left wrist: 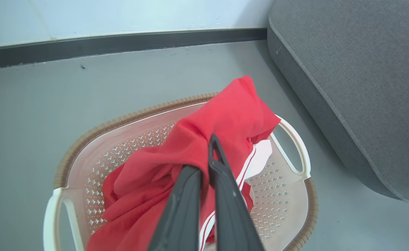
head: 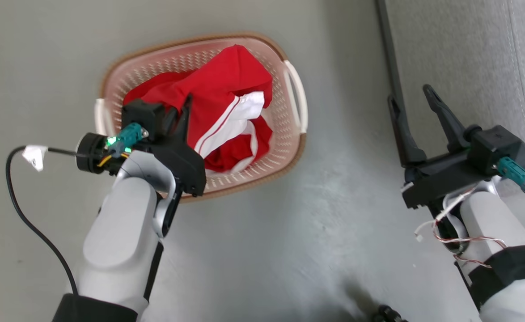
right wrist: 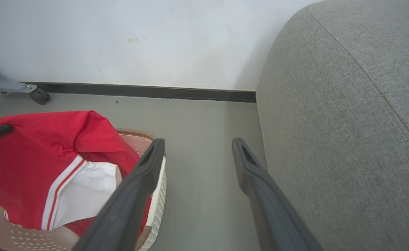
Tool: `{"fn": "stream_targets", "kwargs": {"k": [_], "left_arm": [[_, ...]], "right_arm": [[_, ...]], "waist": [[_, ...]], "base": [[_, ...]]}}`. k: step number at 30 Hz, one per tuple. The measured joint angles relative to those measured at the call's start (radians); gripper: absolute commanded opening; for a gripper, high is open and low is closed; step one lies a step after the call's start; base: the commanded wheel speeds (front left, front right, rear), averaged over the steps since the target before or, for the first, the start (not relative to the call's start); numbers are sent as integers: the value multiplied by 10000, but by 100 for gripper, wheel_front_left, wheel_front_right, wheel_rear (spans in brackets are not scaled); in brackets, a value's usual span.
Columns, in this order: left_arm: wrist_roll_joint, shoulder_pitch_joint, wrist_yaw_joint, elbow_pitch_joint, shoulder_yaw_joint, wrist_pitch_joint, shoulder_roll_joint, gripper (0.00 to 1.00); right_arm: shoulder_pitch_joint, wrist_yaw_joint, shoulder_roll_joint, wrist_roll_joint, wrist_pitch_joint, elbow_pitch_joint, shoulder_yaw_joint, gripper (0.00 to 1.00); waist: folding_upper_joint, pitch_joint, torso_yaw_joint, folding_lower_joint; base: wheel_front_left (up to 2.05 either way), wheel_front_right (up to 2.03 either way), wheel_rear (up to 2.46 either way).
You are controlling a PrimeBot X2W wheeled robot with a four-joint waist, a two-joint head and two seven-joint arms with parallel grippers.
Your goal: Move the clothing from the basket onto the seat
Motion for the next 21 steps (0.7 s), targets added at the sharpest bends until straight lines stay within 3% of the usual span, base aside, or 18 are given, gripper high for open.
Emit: {"fn": "stream_targets", "kwargs": {"k": [12,21], "left_arm": [[-355,804,-267,-554,-614,-1154,-113,0],[-531,1440,-393,-1066,-993,-1609,-148,0]], "right_arm": [[1012,81,-489,-56,2,46,-485,100],[1672,153,-368,-96,2,128,-449,100]], "waist": [[-1,-1723,1207,0],[-1,-3099,1920,0]], "base": [[0,0,0],[0,0,0]]}}
